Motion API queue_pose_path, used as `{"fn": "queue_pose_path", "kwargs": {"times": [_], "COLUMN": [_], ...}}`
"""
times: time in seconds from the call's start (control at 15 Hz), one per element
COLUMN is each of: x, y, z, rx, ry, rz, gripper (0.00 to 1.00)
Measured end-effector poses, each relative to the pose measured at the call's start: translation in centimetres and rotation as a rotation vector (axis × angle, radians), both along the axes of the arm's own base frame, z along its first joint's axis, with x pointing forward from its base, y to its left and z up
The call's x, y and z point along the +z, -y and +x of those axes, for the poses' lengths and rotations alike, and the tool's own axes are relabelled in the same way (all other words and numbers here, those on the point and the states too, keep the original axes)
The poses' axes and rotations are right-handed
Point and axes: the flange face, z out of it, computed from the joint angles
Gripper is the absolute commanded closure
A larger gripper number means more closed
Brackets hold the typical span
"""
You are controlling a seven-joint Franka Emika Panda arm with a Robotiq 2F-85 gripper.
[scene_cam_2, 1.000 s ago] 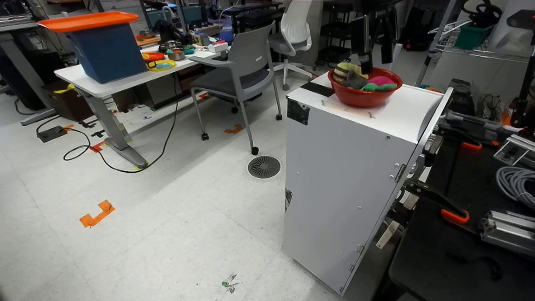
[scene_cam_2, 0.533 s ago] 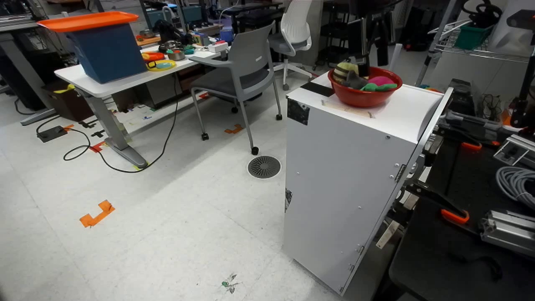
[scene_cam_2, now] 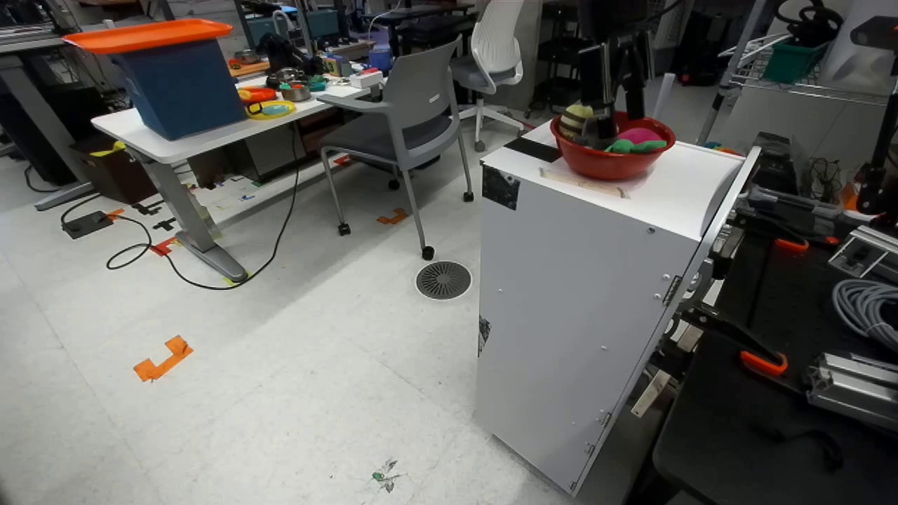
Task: Remove the tulip plush toy from the bowl and put it in the sink.
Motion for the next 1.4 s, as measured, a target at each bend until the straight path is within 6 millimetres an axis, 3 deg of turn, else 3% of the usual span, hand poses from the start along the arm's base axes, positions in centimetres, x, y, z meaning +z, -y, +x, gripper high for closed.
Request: {"fn": "queue_pose_path", "kwargs": {"times": [0.13, 0.2, 0.27, 0.93, 1.4], "x": [-0.1, -0.2, -0.2, -0.6, -0.4], "y": [-0.2, -0.4, -0.5, -1.2, -1.3], "z": [0.0, 0.0, 0.0, 0.2, 0.2], "rx": [0.006, 0.009, 0.012, 0.044, 0.051], "ry": [-0.004, -0.006, -0.009, -0.039, -0.038], "rz": [0.001, 0.001, 0.002, -0.018, -0.027], "gripper": [0.04, 0.12, 0.27, 1.0, 0.99]}}
